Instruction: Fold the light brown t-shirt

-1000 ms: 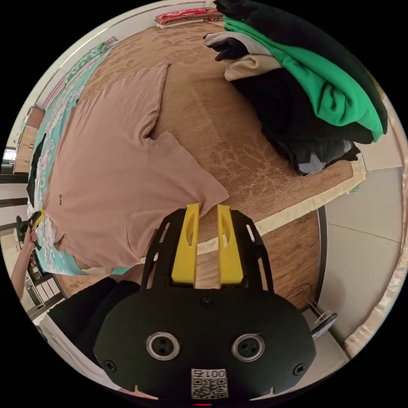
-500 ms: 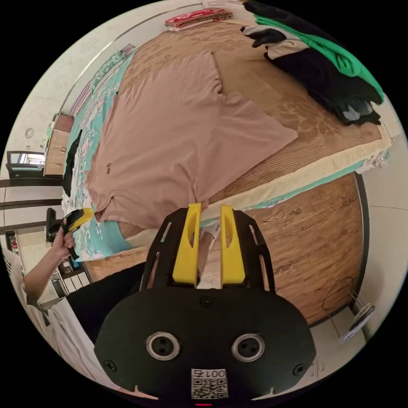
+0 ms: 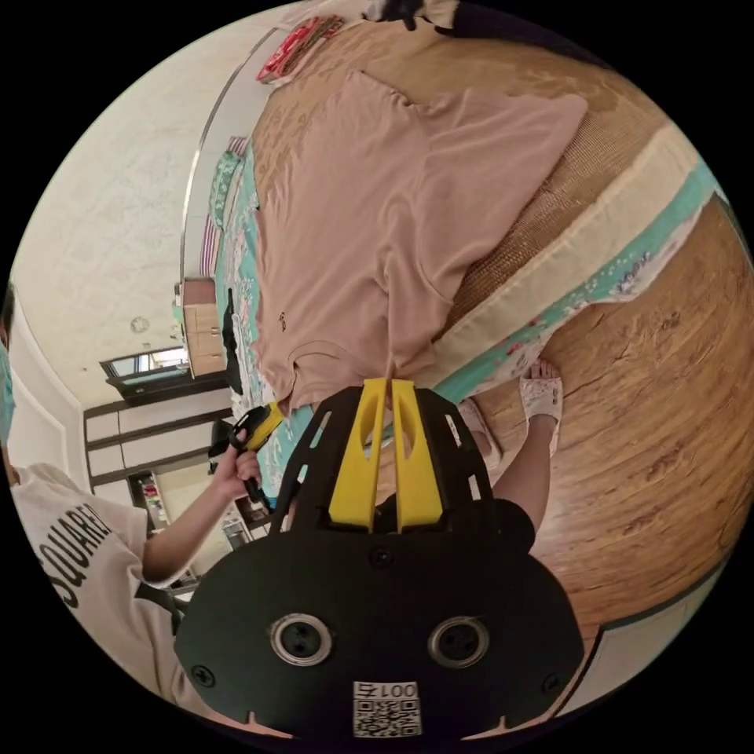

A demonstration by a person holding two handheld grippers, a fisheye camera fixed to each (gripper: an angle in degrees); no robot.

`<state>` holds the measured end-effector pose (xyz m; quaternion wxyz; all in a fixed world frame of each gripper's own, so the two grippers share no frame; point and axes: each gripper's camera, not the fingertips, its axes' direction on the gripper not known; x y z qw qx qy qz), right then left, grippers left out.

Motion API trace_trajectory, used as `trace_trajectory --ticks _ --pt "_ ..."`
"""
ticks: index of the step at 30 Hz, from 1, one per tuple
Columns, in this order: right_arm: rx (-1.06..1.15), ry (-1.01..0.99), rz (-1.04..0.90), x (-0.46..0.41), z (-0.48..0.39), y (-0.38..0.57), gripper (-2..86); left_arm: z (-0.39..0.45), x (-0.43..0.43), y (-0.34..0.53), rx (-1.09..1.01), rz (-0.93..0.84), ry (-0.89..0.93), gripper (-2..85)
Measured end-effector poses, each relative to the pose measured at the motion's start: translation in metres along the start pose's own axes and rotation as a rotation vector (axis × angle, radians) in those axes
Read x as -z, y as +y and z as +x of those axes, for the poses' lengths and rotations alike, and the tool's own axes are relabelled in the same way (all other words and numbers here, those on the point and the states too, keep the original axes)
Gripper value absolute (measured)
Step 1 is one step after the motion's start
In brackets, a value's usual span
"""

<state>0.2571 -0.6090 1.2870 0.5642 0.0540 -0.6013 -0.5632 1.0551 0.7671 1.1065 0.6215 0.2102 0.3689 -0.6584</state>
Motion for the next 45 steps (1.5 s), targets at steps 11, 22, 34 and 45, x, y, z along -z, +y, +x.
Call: trace_trajectory --ticks 11,22,34,45 --pt "0.043 -0.018 -0.140 0.012 0.030 0.019 0.8 0.003 -0.045 0.071 0.028 -0.019 -0.037 -0.9" --pt "0.194 0.132 -0.147 0.024 0.029 0.001 3.9 0.052 -0.135 0.130 0.067 -0.018 -0.106 -1.4" --pt "0.778 0.578 -0.158 0.010 -0.044 -0.192 7.1 0.367 -0.433 0.293 -1.205 -0.339 -0.427 0.7" --pt "0.769 0.621 -0.226 0.001 0.005 -0.190 1.2 0.474 -0.687 0.409 -1.370 -0.246 -0.771 2.6"
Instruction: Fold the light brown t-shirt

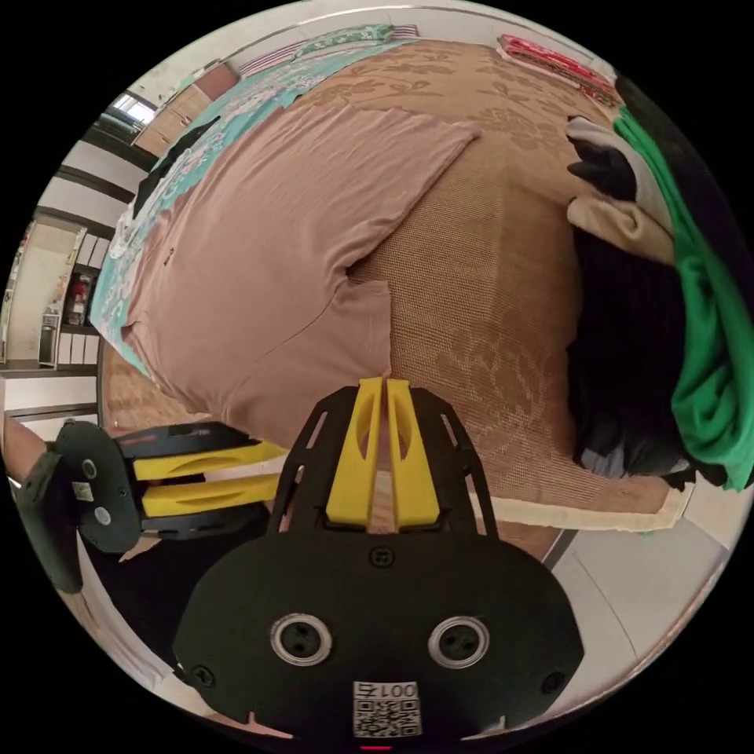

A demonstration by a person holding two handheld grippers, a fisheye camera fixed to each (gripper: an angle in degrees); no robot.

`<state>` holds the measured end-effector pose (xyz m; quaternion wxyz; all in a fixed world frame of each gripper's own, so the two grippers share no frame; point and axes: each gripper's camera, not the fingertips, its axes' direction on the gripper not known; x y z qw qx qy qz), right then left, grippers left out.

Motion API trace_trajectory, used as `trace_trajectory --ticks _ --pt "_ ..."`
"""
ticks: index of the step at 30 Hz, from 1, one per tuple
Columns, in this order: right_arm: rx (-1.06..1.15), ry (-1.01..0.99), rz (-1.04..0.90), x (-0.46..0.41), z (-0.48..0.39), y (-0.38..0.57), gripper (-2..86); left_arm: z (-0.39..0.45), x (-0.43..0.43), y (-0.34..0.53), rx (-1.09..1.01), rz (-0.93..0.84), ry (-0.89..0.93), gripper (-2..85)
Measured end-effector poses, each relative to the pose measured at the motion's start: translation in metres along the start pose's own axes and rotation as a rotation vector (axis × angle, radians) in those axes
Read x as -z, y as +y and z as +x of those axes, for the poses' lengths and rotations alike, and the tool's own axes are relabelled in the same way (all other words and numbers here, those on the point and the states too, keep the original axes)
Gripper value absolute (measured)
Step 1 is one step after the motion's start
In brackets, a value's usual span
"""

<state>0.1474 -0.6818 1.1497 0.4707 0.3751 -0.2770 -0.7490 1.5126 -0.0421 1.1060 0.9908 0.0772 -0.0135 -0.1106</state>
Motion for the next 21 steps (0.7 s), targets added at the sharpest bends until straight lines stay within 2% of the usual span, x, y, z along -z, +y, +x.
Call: trace_trajectory --ticks 4,6,10,12,17,21 --pt "0.008 -0.160 0.095 -0.001 0.027 0.012 1.4 0.045 -0.014 -0.046 -0.049 -0.038 -0.086 5.4" --pt "-0.039 -0.136 0.110 -0.002 0.047 0.016 1.4 0.072 -0.025 -0.070 -0.069 -0.078 -0.196 6.0" --pt "-0.147 -0.129 0.161 0.002 0.091 0.040 2.3 0.107 -0.030 -0.092 -0.086 -0.074 -0.251 3.7" --pt "-0.165 -0.177 0.166 -0.002 0.101 0.051 3.4 0.120 -0.025 -0.104 -0.050 -0.044 -0.228 0.4" --pt "-0.173 -0.288 0.135 -0.022 0.108 0.073 6.1 0.125 -0.008 -0.124 0.065 0.005 -0.092 -0.8" --pt "-0.271 -0.433 0.156 -0.035 0.120 0.094 6.5 0.132 -0.004 -0.138 0.086 0.015 -0.078 -0.9"
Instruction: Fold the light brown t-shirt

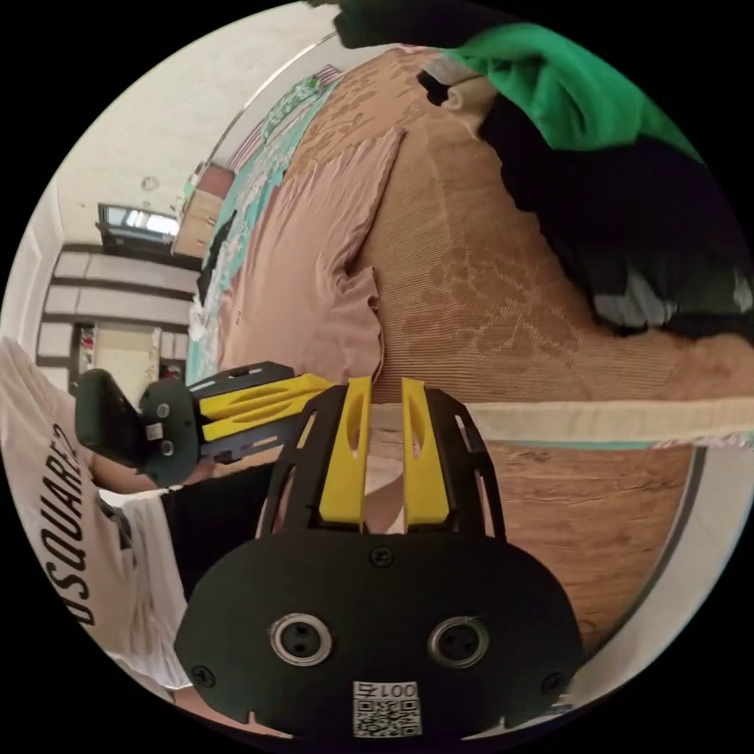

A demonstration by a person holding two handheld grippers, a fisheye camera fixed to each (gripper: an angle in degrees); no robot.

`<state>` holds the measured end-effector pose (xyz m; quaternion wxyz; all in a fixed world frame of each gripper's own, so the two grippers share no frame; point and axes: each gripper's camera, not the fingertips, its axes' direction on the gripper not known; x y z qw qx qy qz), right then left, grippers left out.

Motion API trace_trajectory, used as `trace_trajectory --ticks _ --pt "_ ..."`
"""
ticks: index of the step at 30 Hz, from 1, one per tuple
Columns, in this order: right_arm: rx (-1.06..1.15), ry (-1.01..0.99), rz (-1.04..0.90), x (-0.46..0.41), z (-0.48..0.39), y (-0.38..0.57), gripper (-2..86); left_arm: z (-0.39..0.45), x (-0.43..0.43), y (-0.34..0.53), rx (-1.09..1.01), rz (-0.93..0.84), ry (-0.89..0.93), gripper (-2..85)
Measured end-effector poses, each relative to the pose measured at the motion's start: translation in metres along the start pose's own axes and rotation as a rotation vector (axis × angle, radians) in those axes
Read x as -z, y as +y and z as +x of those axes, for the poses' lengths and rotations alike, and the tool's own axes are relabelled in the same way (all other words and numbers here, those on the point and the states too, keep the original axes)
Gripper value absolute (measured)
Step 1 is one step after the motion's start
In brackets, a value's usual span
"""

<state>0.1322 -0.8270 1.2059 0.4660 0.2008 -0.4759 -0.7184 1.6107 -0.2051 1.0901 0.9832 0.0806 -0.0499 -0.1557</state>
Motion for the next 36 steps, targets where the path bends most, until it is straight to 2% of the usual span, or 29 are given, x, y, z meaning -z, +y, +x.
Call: trace_trajectory --ticks 4,7,12,16,20,27,31,33,36 --pt "-0.203 -0.312 0.127 -0.002 0.035 0.021 7.4 0.010 0.003 -0.011 0.006 0.018 0.014 -0.9" --pt "-0.321 -0.470 0.208 -0.010 0.060 0.039 7.6 0.020 0.006 -0.020 0.005 0.028 0.015 -0.9" --pt "-0.397 -0.445 0.269 -0.023 0.078 0.058 5.9 0.028 0.013 -0.034 0.016 0.053 0.031 -0.9" --pt "-0.415 -0.556 0.380 -0.036 0.103 0.053 2.6 0.029 0.016 -0.041 0.022 0.055 0.042 -0.8" --pt "-0.402 -0.551 0.393 -0.034 0.106 0.048 1.1 0.024 0.017 -0.048 0.048 0.016 0.032 0.1" --pt "-0.335 -0.388 0.386 -0.011 0.073 0.044 0.6 0.002 0.029 -0.065 0.141 0.031 0.061 9.6" --pt "-0.271 -0.299 0.329 -0.005 0.050 0.027 1.4 -0.005 0.032 -0.072 0.154 0.043 0.005 6.1" --pt "-0.223 -0.272 0.299 -0.003 0.042 0.018 2.3 -0.019 0.037 -0.071 0.203 0.052 -0.017 0.4" --pt "-0.119 -0.229 0.252 0.002 0.032 0.004 5.2 -0.045 0.043 -0.063 0.249 0.075 0.056 -0.6"
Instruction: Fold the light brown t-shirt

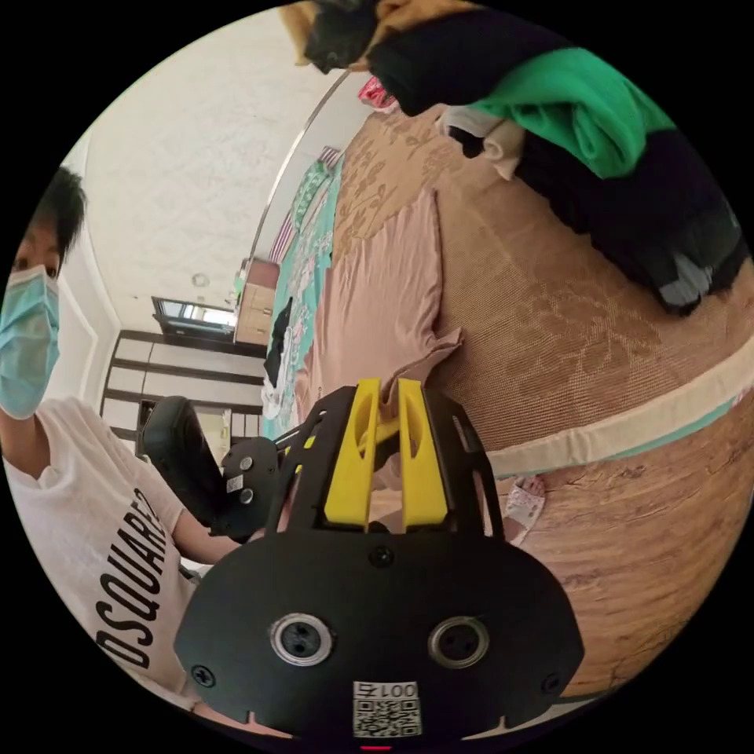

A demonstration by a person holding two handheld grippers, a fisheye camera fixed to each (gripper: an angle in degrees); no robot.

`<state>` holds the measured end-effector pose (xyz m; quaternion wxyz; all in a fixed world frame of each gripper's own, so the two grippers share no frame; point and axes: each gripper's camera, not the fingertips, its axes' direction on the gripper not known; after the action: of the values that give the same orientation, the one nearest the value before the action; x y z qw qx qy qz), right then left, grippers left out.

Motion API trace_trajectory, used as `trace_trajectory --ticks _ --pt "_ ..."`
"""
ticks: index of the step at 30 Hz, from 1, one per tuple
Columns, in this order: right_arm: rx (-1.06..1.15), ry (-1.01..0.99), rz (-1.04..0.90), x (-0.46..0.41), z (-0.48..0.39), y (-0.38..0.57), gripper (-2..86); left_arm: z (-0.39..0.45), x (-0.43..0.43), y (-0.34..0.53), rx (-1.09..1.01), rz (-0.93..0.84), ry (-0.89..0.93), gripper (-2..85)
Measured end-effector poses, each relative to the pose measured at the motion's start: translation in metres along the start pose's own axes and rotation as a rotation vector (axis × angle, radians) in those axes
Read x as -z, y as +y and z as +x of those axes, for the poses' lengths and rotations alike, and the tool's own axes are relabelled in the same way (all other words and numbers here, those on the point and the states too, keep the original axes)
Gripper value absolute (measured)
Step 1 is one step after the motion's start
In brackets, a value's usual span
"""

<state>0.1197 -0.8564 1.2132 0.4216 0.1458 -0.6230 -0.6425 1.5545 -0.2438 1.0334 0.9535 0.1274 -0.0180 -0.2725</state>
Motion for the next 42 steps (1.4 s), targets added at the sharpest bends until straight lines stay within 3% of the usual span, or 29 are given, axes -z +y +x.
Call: trace_trajectory --ticks 3,11,18,23,31,33,38,42 --pt "-0.022 0.043 0.037 0.008 0.007 -0.006 8.1 -0.030 0.006 0.003 0.052 0.002 0.043 -0.8" --pt "-0.308 -0.229 -0.013 -0.028 0.052 -0.022 12.2 -0.075 0.023 0.000 0.030 0.048 0.057 -0.9" --pt "-0.505 -0.428 -0.033 -0.054 0.083 -0.060 3.3 -0.119 0.036 -0.003 -0.037 0.065 0.077 -0.9" --pt "-0.441 -0.325 -0.002 -0.044 0.046 -0.075 0.9 -0.181 0.044 0.000 0.054 0.056 0.179 -0.9" --pt "-0.200 0.264 -0.049 -0.068 -0.066 -0.086 0.4 -0.302 0.031 0.017 0.241 0.013 0.432 -0.8" --pt "-0.178 0.319 -0.068 -0.077 -0.081 -0.090 0.5 -0.341 0.025 0.023 0.288 0.009 0.535 -0.9" --pt "-0.113 0.297 -0.033 -0.087 -0.119 -0.106 0.9 -0.414 0.023 0.031 0.337 0.040 0.666 -0.9" --pt "-0.031 0.207 -0.101 -0.116 -0.139 -0.127 1.8 -0.469 0.020 0.037 0.380 0.025 0.670 -0.9"
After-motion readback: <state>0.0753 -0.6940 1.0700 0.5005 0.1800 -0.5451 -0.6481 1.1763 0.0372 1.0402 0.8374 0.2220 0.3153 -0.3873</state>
